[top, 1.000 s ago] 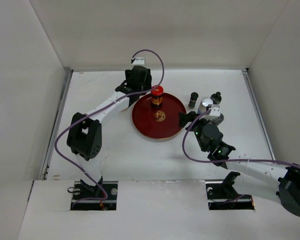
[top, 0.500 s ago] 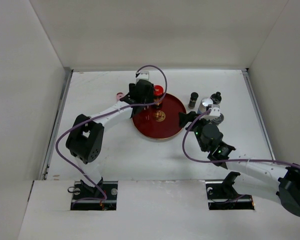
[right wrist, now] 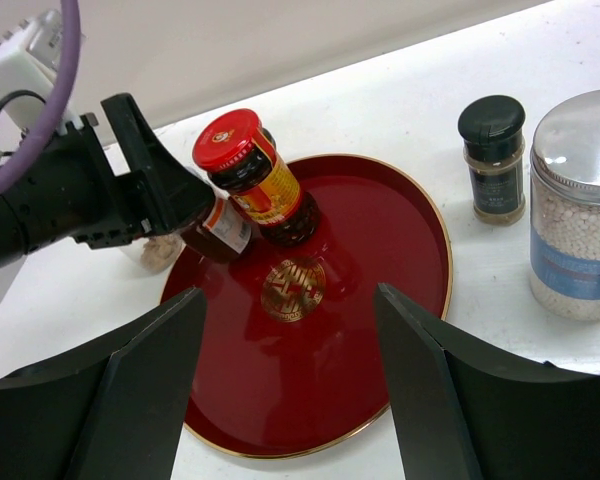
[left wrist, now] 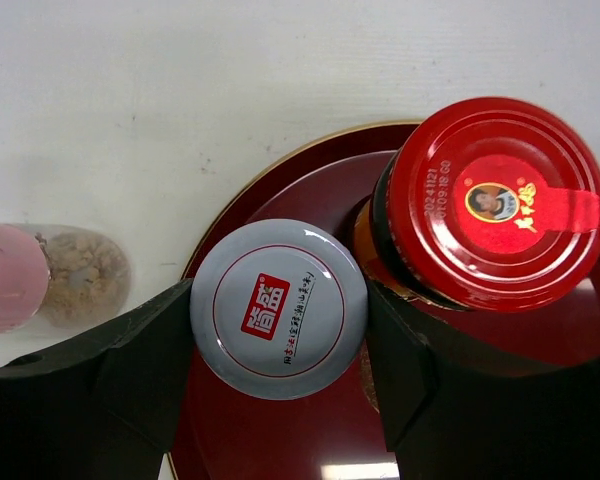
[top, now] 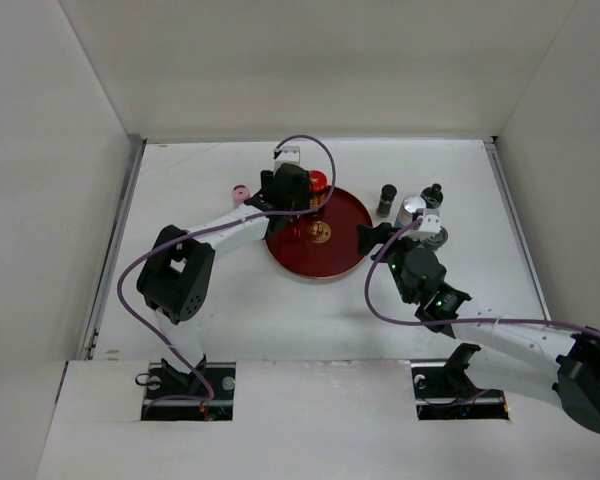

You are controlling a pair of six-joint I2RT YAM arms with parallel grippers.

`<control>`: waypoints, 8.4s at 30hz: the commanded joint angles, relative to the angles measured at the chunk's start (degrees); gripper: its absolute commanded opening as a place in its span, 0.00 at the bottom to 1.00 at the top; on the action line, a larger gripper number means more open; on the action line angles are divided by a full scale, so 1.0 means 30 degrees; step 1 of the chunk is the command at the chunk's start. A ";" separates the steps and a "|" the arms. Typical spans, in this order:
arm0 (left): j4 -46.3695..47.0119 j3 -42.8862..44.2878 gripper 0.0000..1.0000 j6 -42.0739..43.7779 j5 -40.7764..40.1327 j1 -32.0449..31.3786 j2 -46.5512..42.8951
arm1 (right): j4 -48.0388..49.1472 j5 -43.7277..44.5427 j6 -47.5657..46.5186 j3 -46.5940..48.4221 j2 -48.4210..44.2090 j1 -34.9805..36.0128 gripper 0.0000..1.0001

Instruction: Organize the condiment bottles

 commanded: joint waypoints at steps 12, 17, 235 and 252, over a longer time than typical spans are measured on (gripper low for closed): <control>0.2651 -0.0578 0.55 -0.0192 -0.0670 -0.0085 -0.0171 | 0.0922 -0.0193 0.0160 0.0056 -0.0465 -0.0100 0.75; 0.2652 -0.0723 0.74 -0.0134 -0.0670 -0.0084 -0.0374 | 0.0892 -0.0222 0.0160 0.0055 -0.0523 -0.0100 0.75; 1.4635 -2.0881 0.71 -0.6198 -0.2018 0.1701 -1.5787 | -0.7718 -0.1213 -0.3325 1.2884 1.1483 -0.7246 0.83; 1.4635 -2.0735 0.71 -0.6198 -0.1754 0.1790 -1.5435 | -0.7517 -0.2624 -0.3210 1.4440 1.5033 -0.8157 0.55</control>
